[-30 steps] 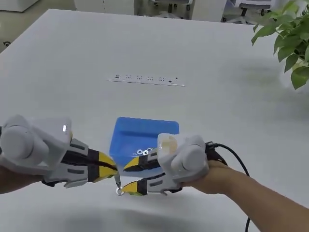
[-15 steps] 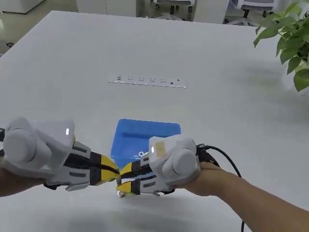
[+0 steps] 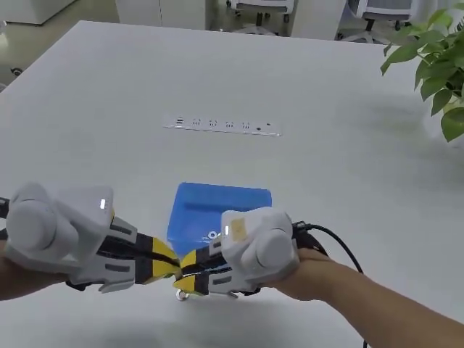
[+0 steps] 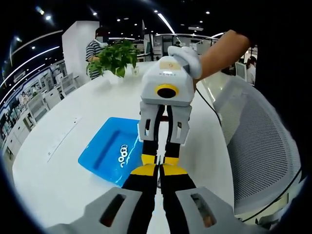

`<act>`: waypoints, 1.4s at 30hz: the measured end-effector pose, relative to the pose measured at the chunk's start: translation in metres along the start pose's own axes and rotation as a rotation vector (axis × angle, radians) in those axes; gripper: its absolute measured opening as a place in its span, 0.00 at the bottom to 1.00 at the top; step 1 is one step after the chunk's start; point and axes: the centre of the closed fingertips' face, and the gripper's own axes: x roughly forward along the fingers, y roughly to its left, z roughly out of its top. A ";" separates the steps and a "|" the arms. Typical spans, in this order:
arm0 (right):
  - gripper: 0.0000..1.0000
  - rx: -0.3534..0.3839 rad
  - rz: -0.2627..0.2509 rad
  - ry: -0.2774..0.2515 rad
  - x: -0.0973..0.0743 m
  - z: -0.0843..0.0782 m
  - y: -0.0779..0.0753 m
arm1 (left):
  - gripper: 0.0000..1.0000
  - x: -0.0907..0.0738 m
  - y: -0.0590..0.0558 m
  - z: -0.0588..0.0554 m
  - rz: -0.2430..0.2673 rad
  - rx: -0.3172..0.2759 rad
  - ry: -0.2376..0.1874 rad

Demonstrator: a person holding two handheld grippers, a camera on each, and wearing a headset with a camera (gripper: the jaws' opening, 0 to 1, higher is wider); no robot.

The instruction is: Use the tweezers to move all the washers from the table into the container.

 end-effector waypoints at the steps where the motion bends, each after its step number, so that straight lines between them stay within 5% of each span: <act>1: 0.09 0.000 0.000 0.001 0.000 0.000 0.000 | 0.06 0.000 0.000 0.000 0.000 0.000 -0.001; 11: 0.08 0.017 0.000 0.003 0.000 0.001 0.001 | 0.07 -0.001 0.000 0.000 0.006 -0.009 -0.005; 32: 0.08 -0.007 -0.002 0.005 -0.011 0.011 0.002 | 0.50 -0.017 0.005 0.010 0.107 -0.104 -0.143; 42: 0.08 -0.014 -0.005 0.001 -0.022 0.022 0.001 | 0.71 -0.021 0.008 0.013 0.160 -0.131 -0.173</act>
